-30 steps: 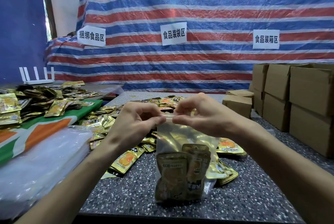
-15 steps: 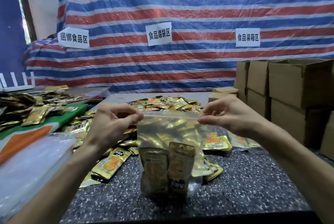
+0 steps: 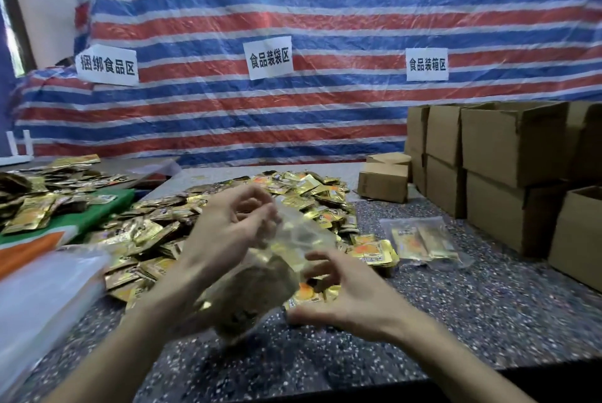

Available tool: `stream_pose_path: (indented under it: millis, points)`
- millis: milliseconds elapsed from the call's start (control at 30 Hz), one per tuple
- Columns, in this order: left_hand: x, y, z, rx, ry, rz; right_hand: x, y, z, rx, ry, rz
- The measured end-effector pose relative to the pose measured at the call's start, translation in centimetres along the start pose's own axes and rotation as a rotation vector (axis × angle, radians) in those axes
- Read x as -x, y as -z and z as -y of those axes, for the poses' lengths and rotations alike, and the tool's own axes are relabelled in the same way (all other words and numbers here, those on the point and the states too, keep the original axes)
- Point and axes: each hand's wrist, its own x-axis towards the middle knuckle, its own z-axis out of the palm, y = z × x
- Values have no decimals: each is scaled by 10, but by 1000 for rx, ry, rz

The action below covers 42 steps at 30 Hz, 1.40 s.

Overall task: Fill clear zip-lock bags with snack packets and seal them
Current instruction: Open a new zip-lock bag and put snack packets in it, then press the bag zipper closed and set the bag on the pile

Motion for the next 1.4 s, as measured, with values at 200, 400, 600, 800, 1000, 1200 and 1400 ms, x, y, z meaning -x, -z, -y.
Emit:
stream_pose_path:
  millis: [200, 400, 600, 800, 1000, 1200, 1400]
  points:
    - [-5, -48, -27, 190, -26, 35, -8, -27, 19, -110, -41, -111]
    - [-7, -66, -41, 246, -64, 66, -10, 4, 3, -200, -77, -313]
    - [-2, -73, -36, 201, -65, 111, -19, 55, -22, -601, -226, -599]
    - [5, -81, -14, 125, 34, 179, -31, 115, -44, -406, -371, -772]
    - [8, -84, 1, 83, 95, 195, -68, 139, -79, 542, -253, -1062]
    - [13, -78, 12, 48, 119, 209, -89, 97, -158, 657, -772, -347]
    - [15, -70, 23, 51, 137, 197, -83, 87, -171, 675, -751, -235]
